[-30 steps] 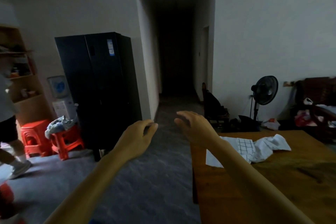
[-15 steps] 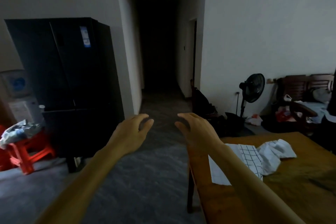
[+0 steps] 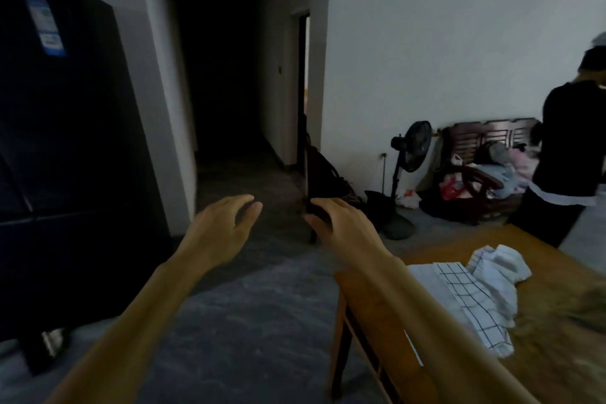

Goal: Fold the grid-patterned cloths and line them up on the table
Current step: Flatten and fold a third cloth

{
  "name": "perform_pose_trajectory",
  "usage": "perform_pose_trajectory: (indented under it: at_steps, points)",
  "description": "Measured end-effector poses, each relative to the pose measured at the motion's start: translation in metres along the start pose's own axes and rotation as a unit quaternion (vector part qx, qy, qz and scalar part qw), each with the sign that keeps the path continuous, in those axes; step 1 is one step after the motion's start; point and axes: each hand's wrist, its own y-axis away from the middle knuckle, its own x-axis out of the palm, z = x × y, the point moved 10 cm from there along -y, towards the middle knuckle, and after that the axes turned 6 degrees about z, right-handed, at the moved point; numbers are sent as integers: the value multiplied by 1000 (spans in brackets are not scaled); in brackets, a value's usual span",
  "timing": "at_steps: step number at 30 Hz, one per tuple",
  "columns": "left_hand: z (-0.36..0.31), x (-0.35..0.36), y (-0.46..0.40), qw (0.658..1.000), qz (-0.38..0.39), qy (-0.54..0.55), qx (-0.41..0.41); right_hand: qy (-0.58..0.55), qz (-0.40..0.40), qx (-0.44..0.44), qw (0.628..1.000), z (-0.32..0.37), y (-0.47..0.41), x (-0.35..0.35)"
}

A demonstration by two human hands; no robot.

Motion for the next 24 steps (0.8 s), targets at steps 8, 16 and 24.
perform_pose_trajectory:
  at_steps: [8,16,24]
  points:
    - [48,41,-125,997,43,6,59,19,-8,57,998,-38,-104,34]
    - [43,85,-272,990,50,-24,129,12,-59,90,994,-135,-217,60]
    - [27,135,-424,984,44,-17,173,46,-76,109,990,-213,-335,69]
